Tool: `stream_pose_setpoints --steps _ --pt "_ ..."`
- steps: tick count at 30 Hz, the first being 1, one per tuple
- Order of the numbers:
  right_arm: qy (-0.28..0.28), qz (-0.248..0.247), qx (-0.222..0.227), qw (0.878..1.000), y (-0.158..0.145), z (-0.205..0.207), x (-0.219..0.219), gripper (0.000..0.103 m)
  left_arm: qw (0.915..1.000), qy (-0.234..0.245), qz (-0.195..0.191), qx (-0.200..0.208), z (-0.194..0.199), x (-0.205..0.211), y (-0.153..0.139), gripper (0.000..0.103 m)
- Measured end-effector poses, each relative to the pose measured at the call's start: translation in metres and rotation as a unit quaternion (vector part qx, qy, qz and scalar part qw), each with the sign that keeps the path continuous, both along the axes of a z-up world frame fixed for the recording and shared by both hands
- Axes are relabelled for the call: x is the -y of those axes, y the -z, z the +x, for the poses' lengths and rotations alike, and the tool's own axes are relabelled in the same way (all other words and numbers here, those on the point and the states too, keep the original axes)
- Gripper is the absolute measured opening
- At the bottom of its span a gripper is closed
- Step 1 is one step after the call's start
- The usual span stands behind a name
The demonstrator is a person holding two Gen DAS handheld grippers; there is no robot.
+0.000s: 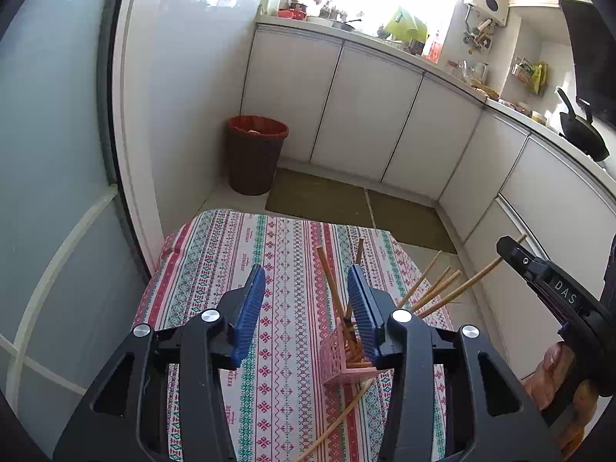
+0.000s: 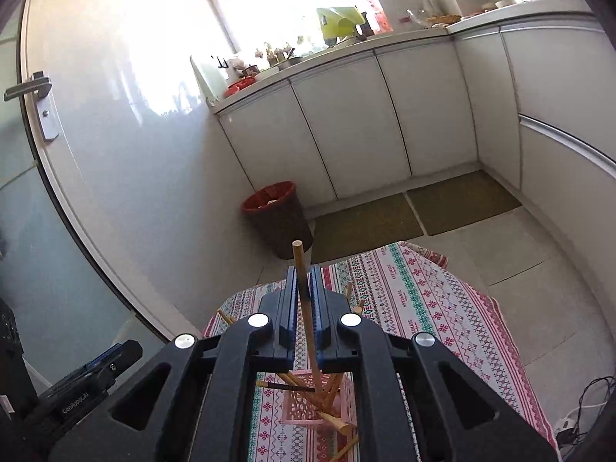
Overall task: Organize utensils
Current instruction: 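Carry both chopsticks upright over the pink holder and open both grippers to drop them, then grasp the last wooden chopstick with the left gripper while the right grasps the black chopstick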
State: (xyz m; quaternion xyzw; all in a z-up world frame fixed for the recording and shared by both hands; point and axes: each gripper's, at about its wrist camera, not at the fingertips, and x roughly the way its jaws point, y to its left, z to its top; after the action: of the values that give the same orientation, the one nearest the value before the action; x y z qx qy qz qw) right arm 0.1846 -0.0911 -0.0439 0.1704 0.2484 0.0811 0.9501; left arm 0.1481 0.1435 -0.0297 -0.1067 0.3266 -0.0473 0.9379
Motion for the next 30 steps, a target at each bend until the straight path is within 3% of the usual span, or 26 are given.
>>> stream_pose_setpoints --steps 1,3,5,7,10,11,12,17,24,30 --pt "-0.010 -0.003 -0.004 1.000 0.001 0.001 -0.002 0.011 1.0000 0.001 0.003 -0.005 0.001 0.000 0.002 0.050" --pt "-0.009 -0.008 0.001 1.000 -0.001 -0.004 -0.004 0.044 0.9999 0.003 0.007 -0.011 0.001 0.001 0.006 0.052" --pt "0.003 -0.017 0.015 1.000 -0.007 -0.010 -0.006 0.052 0.9997 0.008 0.013 -0.017 0.001 0.004 0.008 0.052" --pt "0.011 -0.030 0.019 0.999 -0.011 -0.015 -0.005 0.052 0.9995 0.011 0.017 -0.023 0.000 0.007 0.011 0.055" --pt "0.033 -0.030 0.017 0.999 -0.013 -0.024 0.003 0.070 0.9988 0.013 0.030 -0.038 0.000 0.012 0.017 0.076" --pt "0.045 -0.025 0.016 0.999 -0.012 -0.028 0.009 0.081 0.9977 0.018 0.039 -0.052 0.002 0.016 0.023 0.087" --pt "0.056 -0.020 0.015 0.998 -0.010 -0.032 0.013 0.088 0.9959 0.027 0.048 -0.071 0.005 0.020 0.030 0.090" --pt "0.108 -0.031 -0.016 0.994 0.007 -0.053 0.046 0.096 0.9757 0.080 0.092 -0.183 0.017 0.043 0.085 0.091" --pt "0.133 -0.017 -0.078 0.988 0.024 -0.059 0.088 0.096 0.9431 0.159 0.154 -0.248 0.007 0.088 0.145 0.091" --pt "0.141 -0.016 -0.141 0.980 0.041 -0.067 0.106 0.096 0.9013 0.219 0.203 -0.313 -0.014 0.090 0.192 0.091"
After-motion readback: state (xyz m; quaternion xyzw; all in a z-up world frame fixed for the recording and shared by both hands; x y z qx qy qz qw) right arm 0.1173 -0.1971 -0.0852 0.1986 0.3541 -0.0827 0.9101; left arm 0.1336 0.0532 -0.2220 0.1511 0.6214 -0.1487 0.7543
